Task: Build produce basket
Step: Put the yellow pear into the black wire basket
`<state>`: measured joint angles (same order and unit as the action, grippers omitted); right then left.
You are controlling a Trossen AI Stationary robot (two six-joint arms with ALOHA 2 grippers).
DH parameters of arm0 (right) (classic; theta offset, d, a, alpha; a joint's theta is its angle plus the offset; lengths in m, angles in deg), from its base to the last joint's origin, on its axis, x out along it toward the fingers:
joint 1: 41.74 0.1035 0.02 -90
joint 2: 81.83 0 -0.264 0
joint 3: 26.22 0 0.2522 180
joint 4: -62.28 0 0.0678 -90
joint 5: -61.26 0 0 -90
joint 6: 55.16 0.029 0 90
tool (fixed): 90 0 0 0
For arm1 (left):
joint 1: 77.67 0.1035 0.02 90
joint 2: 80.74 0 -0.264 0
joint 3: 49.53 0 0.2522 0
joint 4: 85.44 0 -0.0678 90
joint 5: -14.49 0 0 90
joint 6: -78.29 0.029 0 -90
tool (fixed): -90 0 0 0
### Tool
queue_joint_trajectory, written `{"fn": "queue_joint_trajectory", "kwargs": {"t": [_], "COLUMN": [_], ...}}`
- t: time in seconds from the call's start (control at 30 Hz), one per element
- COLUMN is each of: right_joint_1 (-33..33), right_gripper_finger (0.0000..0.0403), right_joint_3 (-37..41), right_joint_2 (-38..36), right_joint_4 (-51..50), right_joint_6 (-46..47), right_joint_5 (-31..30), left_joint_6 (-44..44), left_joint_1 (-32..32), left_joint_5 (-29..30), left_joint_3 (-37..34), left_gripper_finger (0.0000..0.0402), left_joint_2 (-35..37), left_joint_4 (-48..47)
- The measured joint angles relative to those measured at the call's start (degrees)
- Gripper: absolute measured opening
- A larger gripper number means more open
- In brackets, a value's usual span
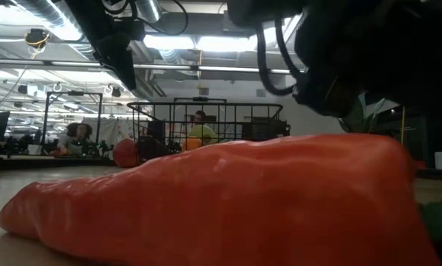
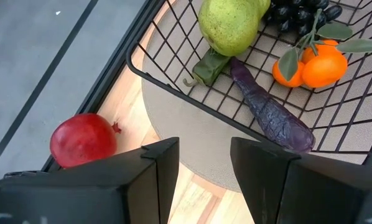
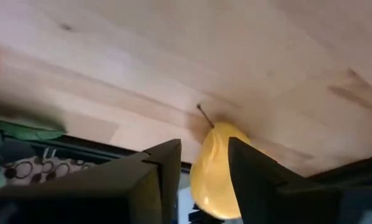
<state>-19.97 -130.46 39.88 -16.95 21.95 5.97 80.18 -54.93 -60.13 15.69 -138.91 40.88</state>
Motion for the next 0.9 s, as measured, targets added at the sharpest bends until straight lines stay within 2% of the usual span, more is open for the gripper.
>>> {"fn": "queue_joint_trajectory", "kwargs": {"t": [0.23, 0.63, 0.9], "right_joint_1": [0.4, 0.7, 2.1], "right_gripper_finger": [0.0122, 0.0122, 0.0122], "right_joint_3": [0.0, 0.0, 0.0], "right_joint_2": [2.9, 5.6, 6.6], "right_joint_4": [-0.4, -0.1, -0.1], "right_joint_6": [-12.2, -15.2, -20.6], "right_joint_5": [4.7, 4.0, 4.0], "left_joint_6": [0.0, 0.0, 0.2], "left_joint_1": [0.0, 0.0, 0.0], "left_joint_5": [0.0, 0.0, 0.0], "left_joint_3": [0.0, 0.0, 0.0], "left_gripper_finger": [0.0133, 0.0133, 0.0133], "left_joint_2": [0.0, 0.0, 0.0], "left_joint_4": [0.0, -0.1, -0.1]}}
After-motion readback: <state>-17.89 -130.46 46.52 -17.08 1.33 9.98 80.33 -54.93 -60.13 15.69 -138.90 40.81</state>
